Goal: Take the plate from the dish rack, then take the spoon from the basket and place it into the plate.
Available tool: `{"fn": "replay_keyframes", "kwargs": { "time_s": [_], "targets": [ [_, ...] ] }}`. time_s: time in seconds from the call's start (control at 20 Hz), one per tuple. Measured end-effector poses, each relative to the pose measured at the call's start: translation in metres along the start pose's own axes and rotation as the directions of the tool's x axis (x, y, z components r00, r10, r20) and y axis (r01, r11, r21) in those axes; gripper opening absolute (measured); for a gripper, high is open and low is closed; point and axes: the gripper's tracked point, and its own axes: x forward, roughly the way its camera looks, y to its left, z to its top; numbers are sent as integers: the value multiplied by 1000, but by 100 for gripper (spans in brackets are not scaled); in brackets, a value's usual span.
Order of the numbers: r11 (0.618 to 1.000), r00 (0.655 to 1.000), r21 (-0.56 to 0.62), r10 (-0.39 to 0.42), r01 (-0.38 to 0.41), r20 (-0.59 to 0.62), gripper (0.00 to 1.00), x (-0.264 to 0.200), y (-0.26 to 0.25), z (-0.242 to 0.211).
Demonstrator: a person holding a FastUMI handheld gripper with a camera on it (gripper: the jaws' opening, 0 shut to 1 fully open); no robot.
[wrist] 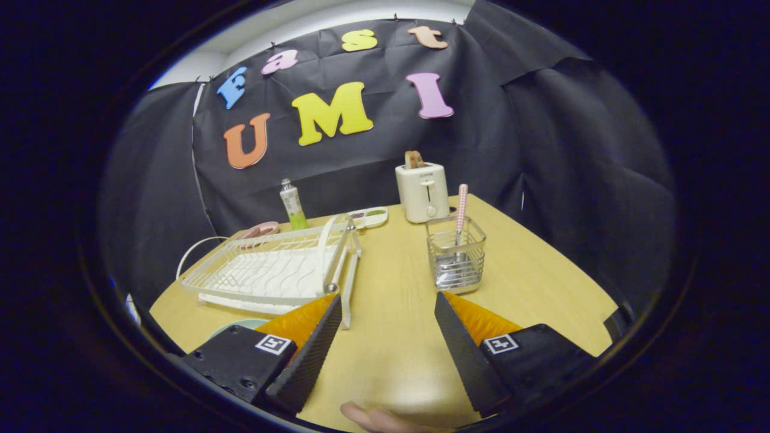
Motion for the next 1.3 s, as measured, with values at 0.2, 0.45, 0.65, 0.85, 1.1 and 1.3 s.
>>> {"fn": "replay_keyframes", "kwargs": {
  "time_s": [0.2,0.45,0.65,0.85,1.1,1.3],
  "targets": [
    [996,996,-49,-75,77,43,100,18,-49,35],
    [994,997,-74,-77,77,3,100,64,-75,59],
    [997,1000,-75,-31,31,-1,100,99,-69,80],
    [989,999,-142,-50,48,-10,100,131,-68,98],
    [997,995,-24,-77,76,-56,100,164,-84,114],
    [999,996,-20,-50,48,-73,71,181,-78,116]
  ]
}}
